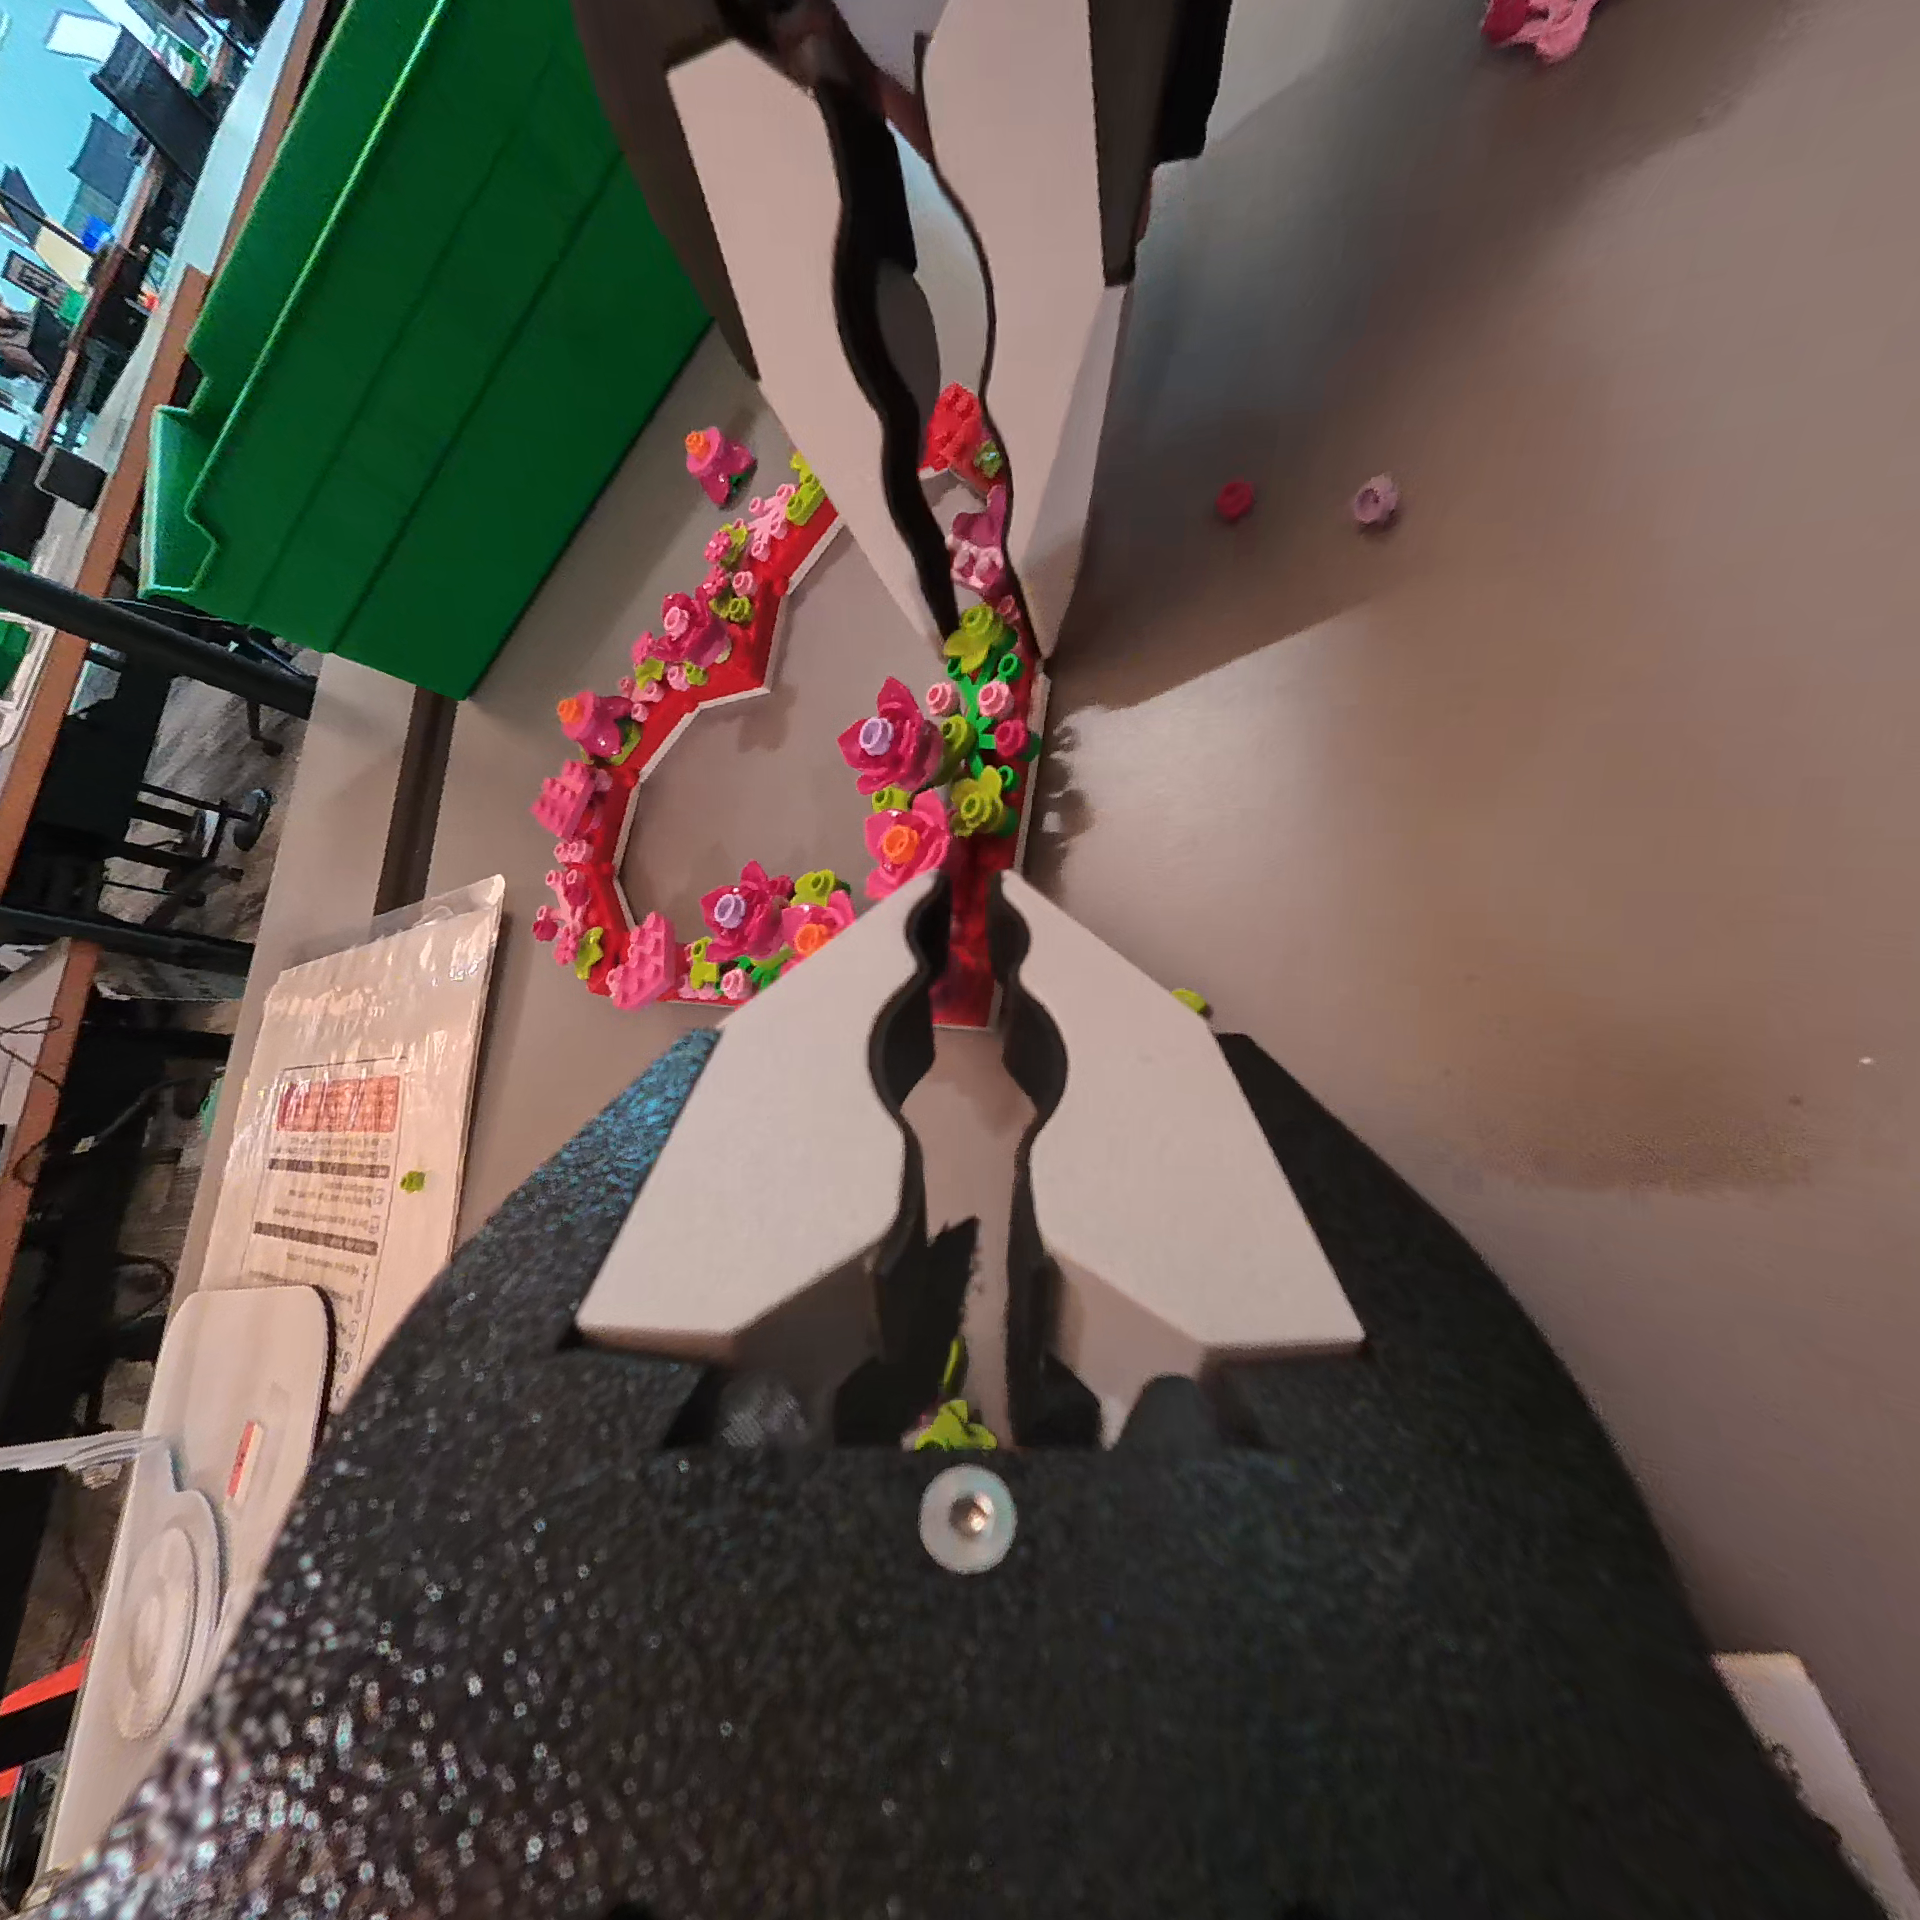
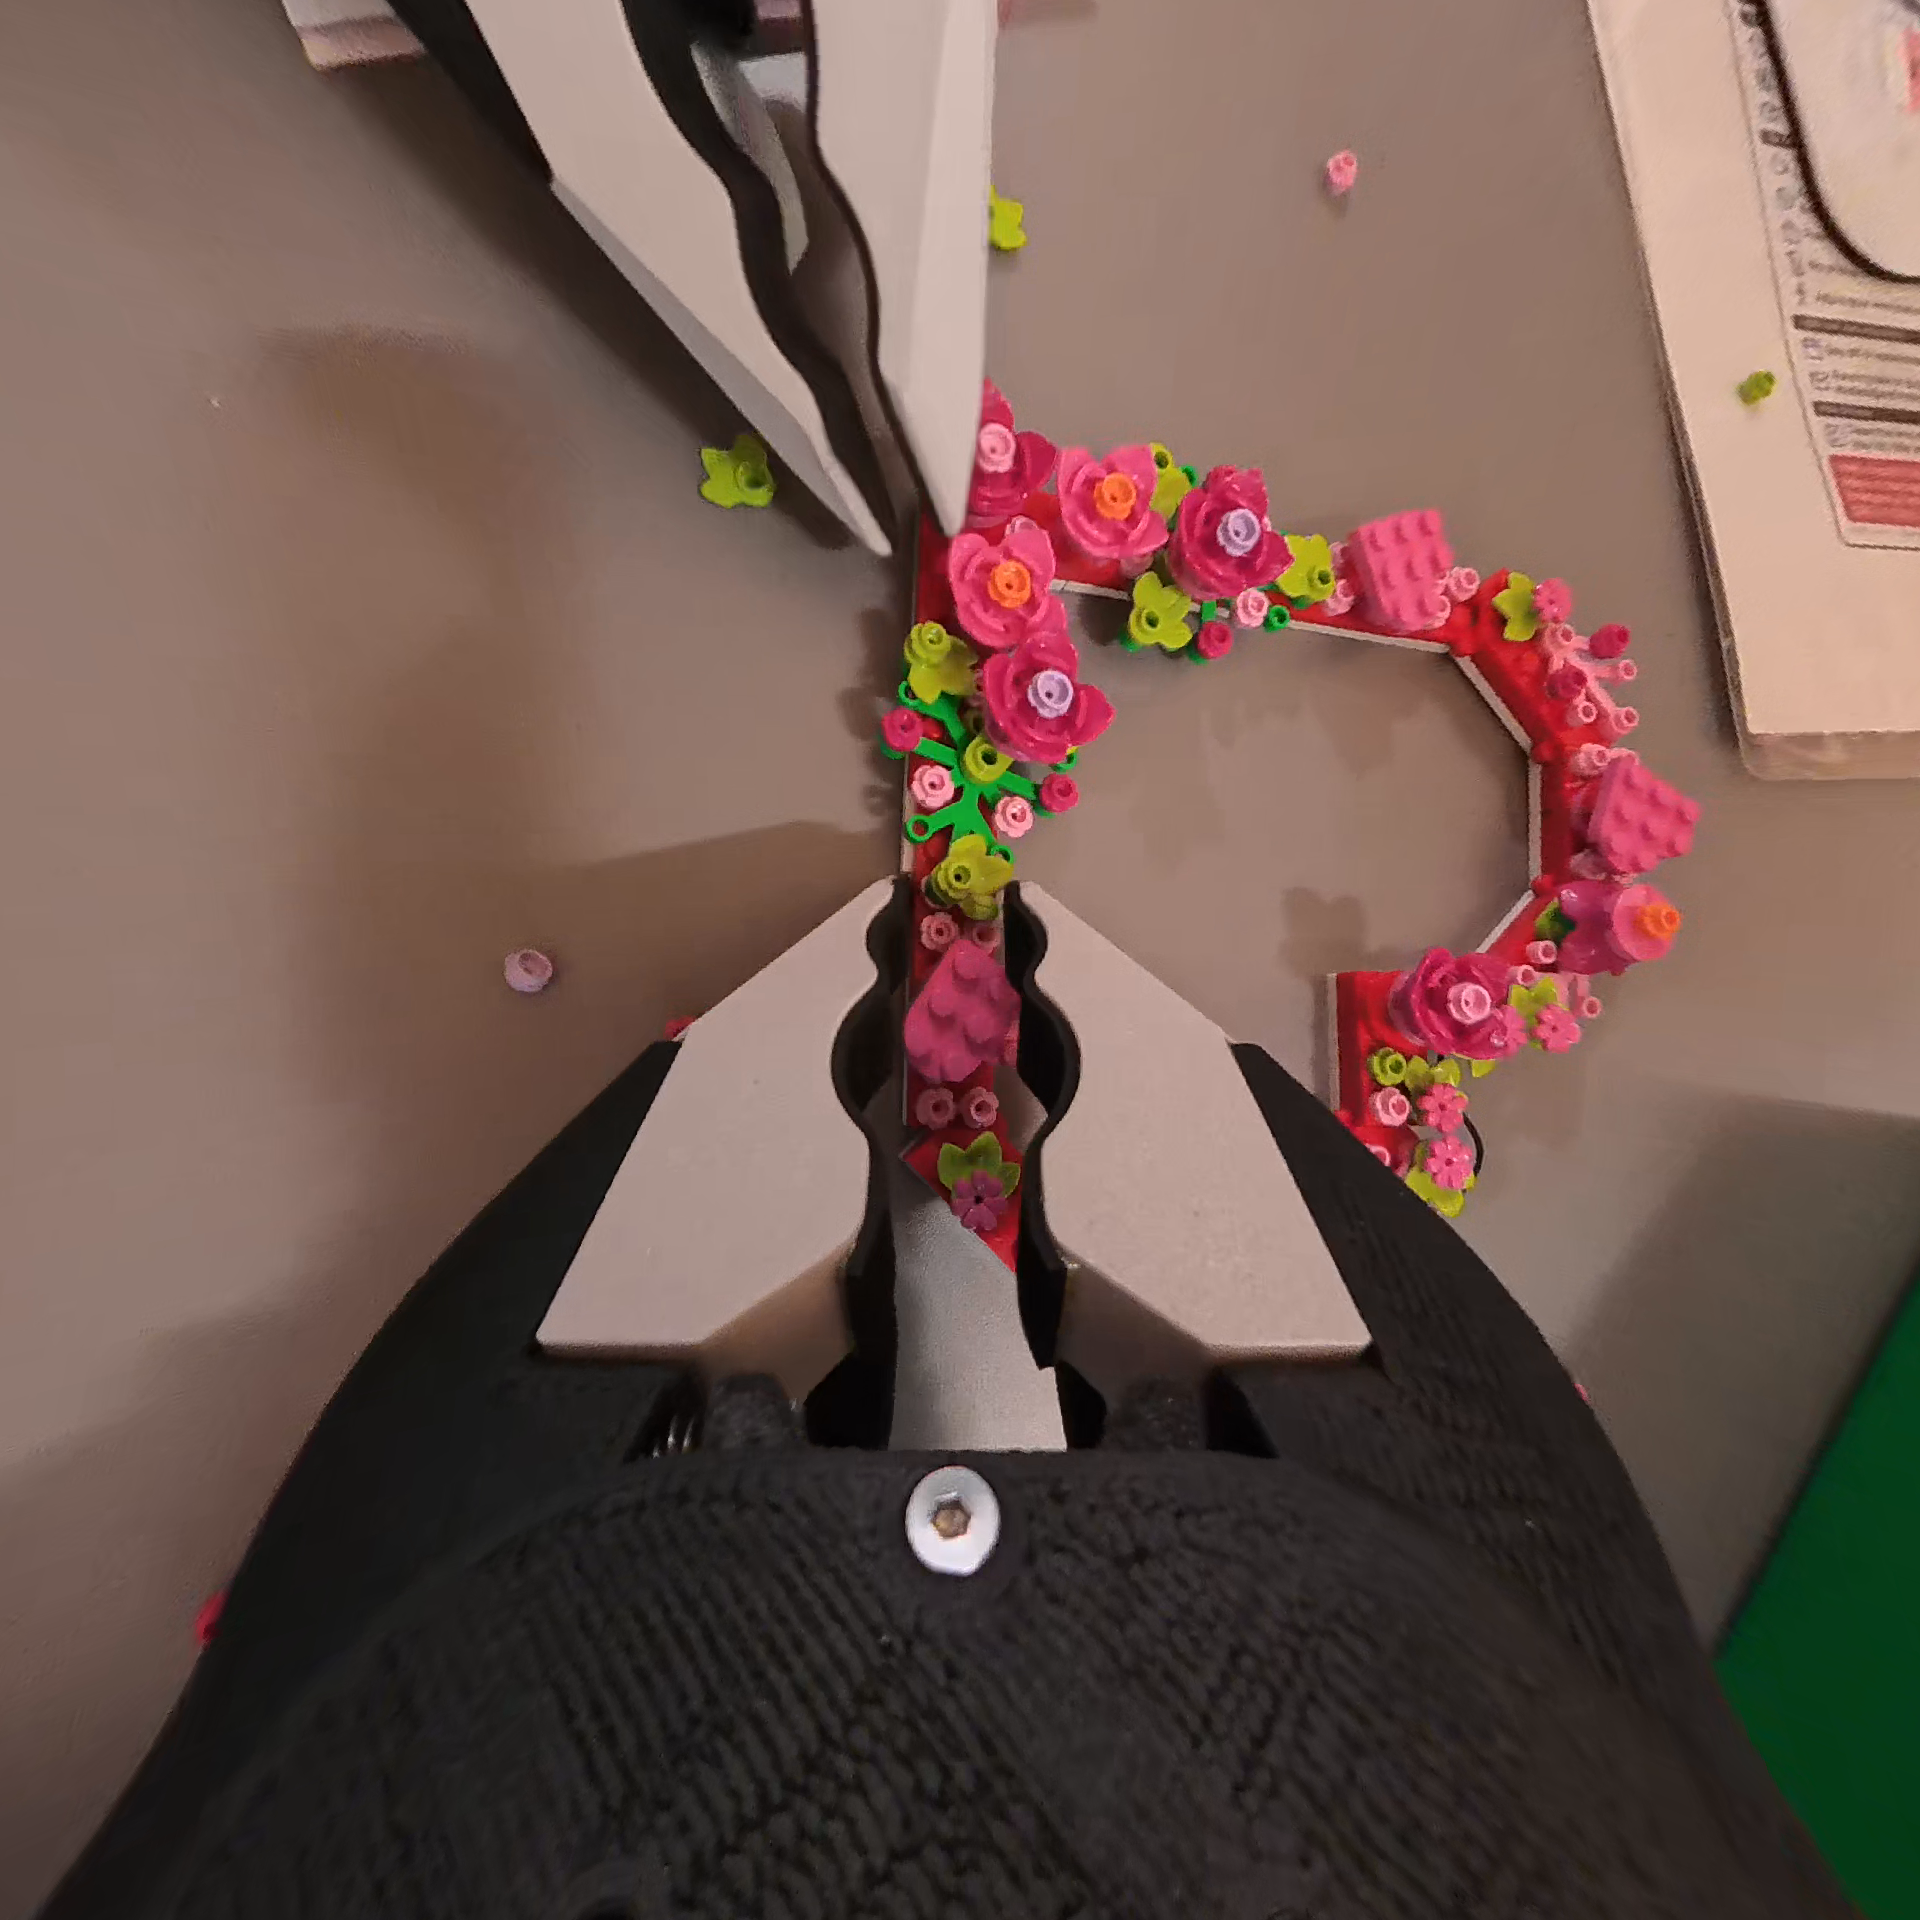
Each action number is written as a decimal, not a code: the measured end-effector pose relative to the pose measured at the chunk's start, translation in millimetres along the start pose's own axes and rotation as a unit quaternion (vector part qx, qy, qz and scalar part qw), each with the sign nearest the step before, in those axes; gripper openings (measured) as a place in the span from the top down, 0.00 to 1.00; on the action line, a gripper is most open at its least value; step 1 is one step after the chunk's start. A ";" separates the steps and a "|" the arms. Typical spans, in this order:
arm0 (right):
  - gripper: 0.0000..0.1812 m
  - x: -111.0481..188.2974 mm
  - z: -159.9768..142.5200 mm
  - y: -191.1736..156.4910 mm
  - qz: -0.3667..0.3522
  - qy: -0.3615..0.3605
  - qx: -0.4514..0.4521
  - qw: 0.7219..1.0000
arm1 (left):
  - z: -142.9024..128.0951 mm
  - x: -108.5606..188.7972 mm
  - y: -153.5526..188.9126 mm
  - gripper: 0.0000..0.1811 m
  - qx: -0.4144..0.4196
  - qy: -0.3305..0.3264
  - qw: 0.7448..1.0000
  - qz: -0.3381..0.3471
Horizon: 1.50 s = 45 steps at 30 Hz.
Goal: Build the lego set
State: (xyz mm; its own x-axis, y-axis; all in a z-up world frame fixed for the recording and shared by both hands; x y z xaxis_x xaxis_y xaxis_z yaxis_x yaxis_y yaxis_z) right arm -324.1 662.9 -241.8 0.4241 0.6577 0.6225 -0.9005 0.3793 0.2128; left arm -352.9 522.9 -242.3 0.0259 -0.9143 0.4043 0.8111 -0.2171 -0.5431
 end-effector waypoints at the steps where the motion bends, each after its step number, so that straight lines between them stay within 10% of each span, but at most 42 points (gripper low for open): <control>1: 0.92 -0.5 0.6 -0.1 -0.001 -0.003 0.001 1.000 | -0.2 -0.1 0.4 0.99 0.002 0.001 1.000 -0.003; 45: 0.97 1.8 17.2 11.5 -0.039 0.068 -0.100 0.992 | -7.4 -4.7 7.7 1.00 -0.019 -0.016 1.000 -0.014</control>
State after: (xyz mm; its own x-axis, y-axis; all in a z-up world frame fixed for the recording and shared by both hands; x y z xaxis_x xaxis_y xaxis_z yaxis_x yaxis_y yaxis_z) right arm -335.3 657.2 -225.3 0.5127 0.6983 0.4995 -0.8332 0.5450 0.0933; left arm -351.1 522.9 -253.9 0.0225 -0.8968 0.4418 0.7887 -0.2557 -0.5591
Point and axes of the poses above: each gripper's, where its closed fingertips meet, x back along the fingers, z out of its top, y = z × x across the jaws, the point moved 7 cm from there along x, back along the fingers, and after that the axes turned 12 degrees about y, right-handed, at the moved point
